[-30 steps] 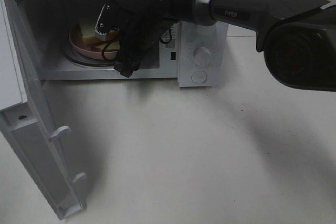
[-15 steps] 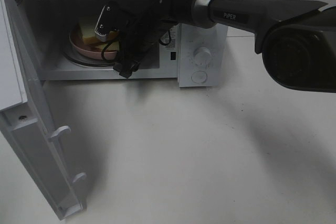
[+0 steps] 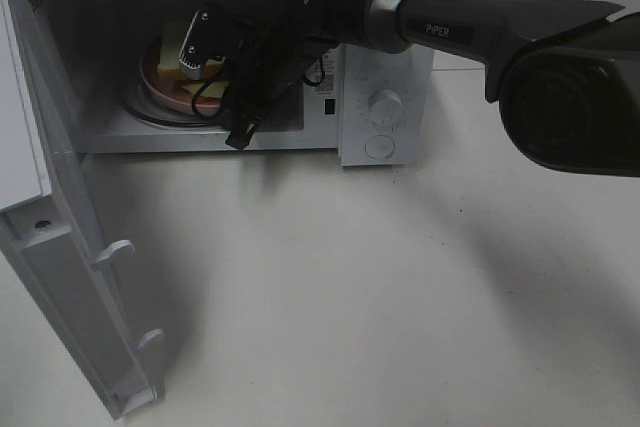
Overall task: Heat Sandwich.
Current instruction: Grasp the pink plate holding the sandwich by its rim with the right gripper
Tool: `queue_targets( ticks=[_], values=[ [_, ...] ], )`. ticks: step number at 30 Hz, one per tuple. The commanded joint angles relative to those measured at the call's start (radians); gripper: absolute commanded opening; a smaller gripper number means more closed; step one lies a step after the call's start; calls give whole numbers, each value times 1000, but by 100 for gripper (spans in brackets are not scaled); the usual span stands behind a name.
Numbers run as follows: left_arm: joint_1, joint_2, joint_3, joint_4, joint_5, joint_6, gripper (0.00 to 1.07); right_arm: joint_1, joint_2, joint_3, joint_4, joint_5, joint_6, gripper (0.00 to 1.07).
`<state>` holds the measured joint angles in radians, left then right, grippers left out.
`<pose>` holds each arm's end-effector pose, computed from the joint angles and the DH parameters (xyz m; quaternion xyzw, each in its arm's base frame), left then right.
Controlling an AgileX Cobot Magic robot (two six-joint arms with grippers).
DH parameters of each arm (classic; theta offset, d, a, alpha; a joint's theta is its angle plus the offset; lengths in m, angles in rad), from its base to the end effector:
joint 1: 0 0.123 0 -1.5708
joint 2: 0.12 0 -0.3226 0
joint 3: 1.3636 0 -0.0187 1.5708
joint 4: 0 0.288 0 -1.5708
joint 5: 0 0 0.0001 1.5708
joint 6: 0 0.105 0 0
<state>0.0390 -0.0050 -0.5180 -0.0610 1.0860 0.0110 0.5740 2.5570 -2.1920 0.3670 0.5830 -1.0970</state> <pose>-0.0017 -0.0057 0.2923 -0.0100 0.8534 -0.0174 0.5209 0.5261 0.3649 0.1306 -0.6113 0.6985 0.0538 0.3682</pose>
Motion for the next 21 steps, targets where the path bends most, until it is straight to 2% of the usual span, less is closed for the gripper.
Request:
queue_targets(
  ticks=[1,2,13,21],
  values=[
    [-3,-5,3,2,-18,-4,58,-4,14,-2,-2,9,-28,7],
    [-3,-5,3,2,-18,-4,58,-4,14,-2,-2,21,-54,0],
    [-3,-5,3,2,-18,-4,58,-3,2,-4,-2,53,-87,0],
    [-3,-5,3,2,-18,-4,58,0,0,-53,-6,122,-90,0]
  ],
)
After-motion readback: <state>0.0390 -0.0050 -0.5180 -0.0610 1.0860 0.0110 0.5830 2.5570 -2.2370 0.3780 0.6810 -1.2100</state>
